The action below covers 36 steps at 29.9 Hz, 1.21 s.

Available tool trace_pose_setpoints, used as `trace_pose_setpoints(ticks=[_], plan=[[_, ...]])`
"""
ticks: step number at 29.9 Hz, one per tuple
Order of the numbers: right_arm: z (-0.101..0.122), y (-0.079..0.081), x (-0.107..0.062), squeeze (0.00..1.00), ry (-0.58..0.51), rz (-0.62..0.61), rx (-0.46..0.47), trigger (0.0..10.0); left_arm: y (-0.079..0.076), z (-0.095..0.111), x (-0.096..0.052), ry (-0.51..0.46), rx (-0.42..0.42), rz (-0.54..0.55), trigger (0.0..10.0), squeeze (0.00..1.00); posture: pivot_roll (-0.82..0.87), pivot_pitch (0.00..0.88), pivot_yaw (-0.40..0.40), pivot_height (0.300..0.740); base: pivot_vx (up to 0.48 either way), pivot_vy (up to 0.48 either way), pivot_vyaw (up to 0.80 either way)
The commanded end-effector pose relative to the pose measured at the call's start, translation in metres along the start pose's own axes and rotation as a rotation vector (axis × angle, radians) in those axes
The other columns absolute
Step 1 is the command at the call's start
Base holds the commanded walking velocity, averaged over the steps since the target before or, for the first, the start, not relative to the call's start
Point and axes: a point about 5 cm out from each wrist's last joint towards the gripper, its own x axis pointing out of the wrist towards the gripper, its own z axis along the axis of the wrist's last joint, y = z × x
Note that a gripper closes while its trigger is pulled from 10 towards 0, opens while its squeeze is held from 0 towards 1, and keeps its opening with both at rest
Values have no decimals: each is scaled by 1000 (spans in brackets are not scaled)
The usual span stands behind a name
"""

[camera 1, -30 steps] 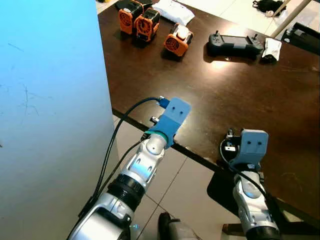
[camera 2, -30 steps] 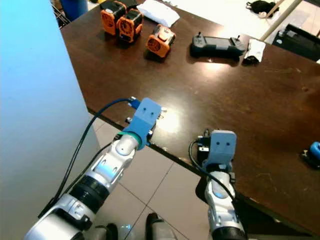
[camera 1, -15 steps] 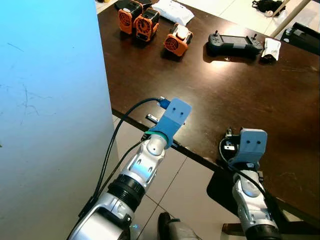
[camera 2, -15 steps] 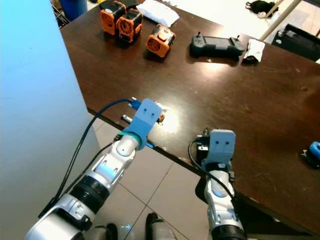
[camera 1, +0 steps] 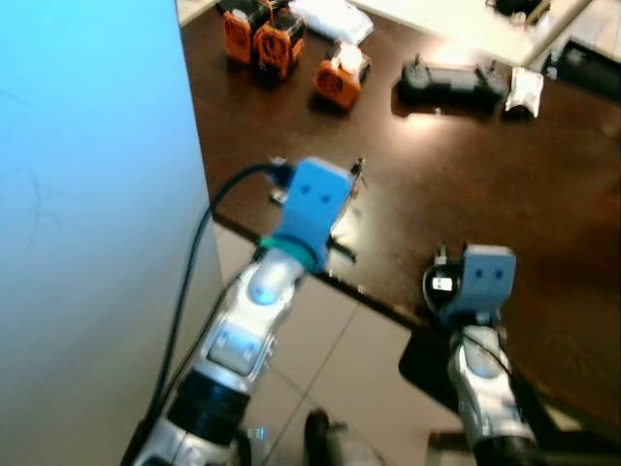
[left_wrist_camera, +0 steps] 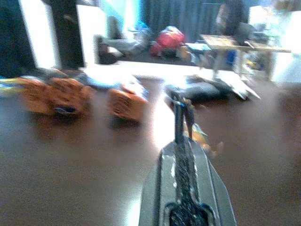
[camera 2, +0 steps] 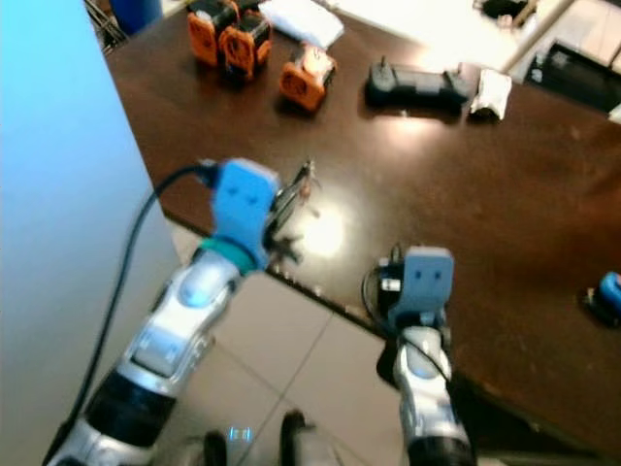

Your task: Hang keys on a hook

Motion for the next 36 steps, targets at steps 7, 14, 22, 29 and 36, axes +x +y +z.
trace_pose_setpoints(ticks=[7, 14, 22, 29, 36], plan=[[-8, 16, -4, 0, 33, 67, 17, 10000, 13, -4, -16, 14, 141, 39, 10000, 0, -65, 185, -3, 740, 0, 0, 0], [3, 27, -13, 0, -21, 121, 88, 10000, 24, -31, -52, 86, 250, 72, 10000, 0, -69, 159, -2, 740, 0, 0, 0], [23, 38, -15, 0, -94, 168, 150, 10000, 27, -32, -53, 129, 122, 147, 10000, 0, -74, 147, -2, 740, 0, 0, 0], [26, 38, -13, 0, -100, 200, 161, 10000, 33, -33, -53, 109, 170, 154, 10000, 0, -73, 128, -19, 740, 0, 0, 0], [24, 39, -13, 0, -84, 220, 154, 10000, 31, -33, -59, 97, 230, 131, 10000, 0, -65, 126, -27, 740, -35, 0, 0]])
